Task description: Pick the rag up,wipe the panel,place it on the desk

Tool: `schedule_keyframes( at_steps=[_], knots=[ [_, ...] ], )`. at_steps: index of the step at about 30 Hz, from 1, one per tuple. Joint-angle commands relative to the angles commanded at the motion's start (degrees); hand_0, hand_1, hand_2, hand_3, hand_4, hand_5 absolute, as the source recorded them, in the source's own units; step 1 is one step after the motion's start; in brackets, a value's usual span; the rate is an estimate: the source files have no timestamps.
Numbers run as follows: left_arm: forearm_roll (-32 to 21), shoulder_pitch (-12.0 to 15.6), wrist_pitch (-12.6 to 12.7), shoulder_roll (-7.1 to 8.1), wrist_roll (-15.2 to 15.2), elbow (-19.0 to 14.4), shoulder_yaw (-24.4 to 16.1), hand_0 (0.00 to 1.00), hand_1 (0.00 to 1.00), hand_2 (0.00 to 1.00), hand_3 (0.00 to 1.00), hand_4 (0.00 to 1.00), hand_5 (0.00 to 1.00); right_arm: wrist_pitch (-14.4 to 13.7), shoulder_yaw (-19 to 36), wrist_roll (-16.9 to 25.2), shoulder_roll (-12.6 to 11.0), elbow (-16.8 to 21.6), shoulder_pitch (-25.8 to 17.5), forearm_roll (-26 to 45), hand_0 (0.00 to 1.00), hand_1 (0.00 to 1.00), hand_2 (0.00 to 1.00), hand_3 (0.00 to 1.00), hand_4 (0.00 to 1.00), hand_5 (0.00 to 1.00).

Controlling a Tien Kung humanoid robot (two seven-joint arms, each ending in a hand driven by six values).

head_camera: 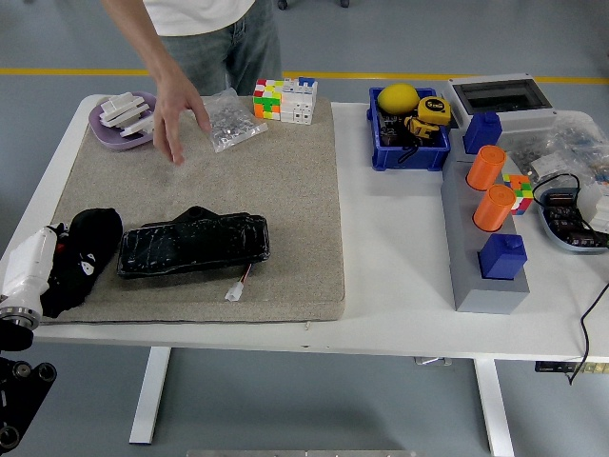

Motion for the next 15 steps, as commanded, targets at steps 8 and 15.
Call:
schedule_keyframes(
  at_steps=[8,15],
  knots=[
    [-1.43,0.76,-0.71,0.05,-1.50,-1.07,-1.30,0.681,0.824,0.803,0.802,0.898,0.302,-0.10,0.28,-0.05,0.03,0.00,-0.04,-0.36,0.692,0.606,0.585,0.569,0.984,0.424],
    [-2.98,2.21,-2.51,-0.07,-2.06,-3.93,-4.05,0.796,0.865,0.846,0.837,0.994,0.425,-0.13,0.99,-0.04,0.12,0.00,-0.06,-0.98,0.691,0.606,0.583,0.569,0.984,0.425]
  ],
)
